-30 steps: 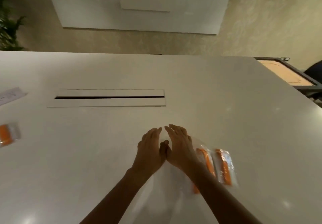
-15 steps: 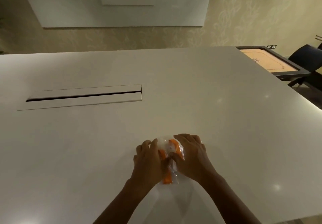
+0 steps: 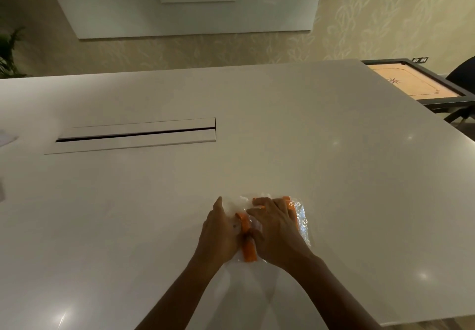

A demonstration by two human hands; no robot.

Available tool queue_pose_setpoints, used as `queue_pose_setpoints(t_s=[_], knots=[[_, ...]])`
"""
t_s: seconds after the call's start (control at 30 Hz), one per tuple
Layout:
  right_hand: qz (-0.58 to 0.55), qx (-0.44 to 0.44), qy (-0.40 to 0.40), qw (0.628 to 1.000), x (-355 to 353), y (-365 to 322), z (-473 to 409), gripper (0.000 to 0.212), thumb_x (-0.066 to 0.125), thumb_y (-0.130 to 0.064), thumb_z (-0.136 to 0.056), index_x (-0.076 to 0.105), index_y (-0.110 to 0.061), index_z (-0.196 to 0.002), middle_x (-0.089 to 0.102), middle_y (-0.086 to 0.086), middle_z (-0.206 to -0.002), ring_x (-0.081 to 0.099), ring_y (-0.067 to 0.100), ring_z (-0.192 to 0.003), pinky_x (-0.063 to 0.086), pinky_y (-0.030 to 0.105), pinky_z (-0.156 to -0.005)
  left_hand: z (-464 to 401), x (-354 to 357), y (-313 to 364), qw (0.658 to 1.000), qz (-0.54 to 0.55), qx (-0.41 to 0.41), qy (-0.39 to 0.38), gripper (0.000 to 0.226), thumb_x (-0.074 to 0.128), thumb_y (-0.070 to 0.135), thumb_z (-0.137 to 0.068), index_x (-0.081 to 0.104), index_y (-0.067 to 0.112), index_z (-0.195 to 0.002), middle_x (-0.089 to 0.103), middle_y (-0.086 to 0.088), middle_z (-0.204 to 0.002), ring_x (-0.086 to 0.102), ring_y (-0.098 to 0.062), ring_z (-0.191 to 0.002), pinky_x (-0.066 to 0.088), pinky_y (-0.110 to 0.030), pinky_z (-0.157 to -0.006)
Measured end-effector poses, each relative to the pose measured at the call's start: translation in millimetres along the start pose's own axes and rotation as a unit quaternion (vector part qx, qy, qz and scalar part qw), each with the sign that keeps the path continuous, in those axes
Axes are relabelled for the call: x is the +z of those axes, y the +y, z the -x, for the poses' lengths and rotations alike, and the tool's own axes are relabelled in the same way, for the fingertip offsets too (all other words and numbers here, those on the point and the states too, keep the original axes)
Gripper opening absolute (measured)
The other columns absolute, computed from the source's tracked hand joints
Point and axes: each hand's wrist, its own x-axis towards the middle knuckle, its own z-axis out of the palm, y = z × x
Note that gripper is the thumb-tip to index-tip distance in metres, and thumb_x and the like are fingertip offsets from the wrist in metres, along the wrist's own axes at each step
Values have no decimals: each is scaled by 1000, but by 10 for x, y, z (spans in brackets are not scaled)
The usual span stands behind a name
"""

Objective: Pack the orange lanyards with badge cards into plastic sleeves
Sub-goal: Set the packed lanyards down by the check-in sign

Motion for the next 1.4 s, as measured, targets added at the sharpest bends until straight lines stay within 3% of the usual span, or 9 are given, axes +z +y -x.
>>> queue_pose_setpoints(t_s=[0.23, 0.43, 0.6, 0.73, 0.83, 0.93, 1.13, 1.27, 1.4], knots=[[4, 15, -5, 1000, 12, -79, 11, 50, 72, -34, -88, 65, -29, -137, 57, -5, -147, 47, 26, -135, 39, 47, -113, -12, -55, -117, 999, 47, 19, -16, 105, 86, 26, -85, 17, 22, -164, 53, -9, -149, 59, -21, -121, 52, -31, -98], [-12, 16, 2, 1000, 25, -216, -51, 55, 69, -39, -95, 58, -26, -147, 56, -5, -149, 44, 23, -140, 34, 42, -114, -6, -216, -280, 991, 133, 3, -7, 98, 86, 17, -84, 27, 24, -161, 61, 0, -123, 60, -3, -89, 53, -7, -59], [-39, 24, 0, 999, 80, -430, -176, 68, 66, -47, -94, 45, -25, -155, 56, -8, -149, 42, 20, -141, 38, 43, -114, -4, -506, -375, 985, 171, 16, 28, 97, 89, 22, -80, 32, 27, -159, 59, -7, -143, 61, -18, -112, 56, -26, -88], [-90, 46, -16, 995, 166, -718, -373, 75, 69, -51, -95, 35, -29, -159, 60, -10, -145, 52, 17, -132, 43, 44, -114, -48, -840, -455, 979, 196, 24, 55, 90, 87, 21, -83, 36, 28, -157, 56, -7, -147, 58, -19, -114, 57, -22, -83], [-160, 57, -48, 984, 229, -990, -571, 77, 73, -47, -95, 33, -30, -159, 63, -6, -141, 66, 8, -103, 59, 27, -86, -98, -1135, -532, 976, 203, 24, 78, 85, 84, 19, -86, 37, 28, -156, 53, -8, -152, 57, -21, -118, 57, -37, -96], [-220, 58, -78, 971, 341, -1270, -798, 75, 75, -38, -96, 34, -30, -159, 66, -3, -138, 70, 3, -80, 57, 13, -62, -162, -1449, -636, 972, 210, 20, 101, 88, 86, 21, -84, 37, 28, -156, 54, -8, -152, 58, -21, -118, 56, -40, -97], [-261, 45, -106, 958, 637, -1937, -1217, 71, 79, -31, -94, 41, -31, -155, 66, -2, -134, 74, 11, -80, 64, 20, -66, -341, -2150, -971, 966, 215, 14, 145, 87, 88, 25, -82, 40, 32, -153, 59, -1, -144, 62, -18, -110, 54, -10, -65], [-291, 43, -115, 949, 925, -2400, -1552, 69, 82, -33, -91, 46, -33, -151, 66, -5, -127, 75, 17, -90, 68, 30, -71, -429, -2643, -1187, 958, 225, 5, 177, 83, 87, 28, -83, 42, 30, -153, 58, 1, -142, 61, -19, -114, 55, -21, -79], [-300, 35, -132, 944, 1322, -2953, -1941, 69, 83, -31, -90, 47, -33, -149, 65, -8, -123, 72, 21, -101, 61, 19, -65, -489, -3171, -1465, 942, 263, -20, 209, 73, 81, 26, -90, 44, 26, -153, 57, 1, -142, 60, -23, -120, 57, -38, -96]])
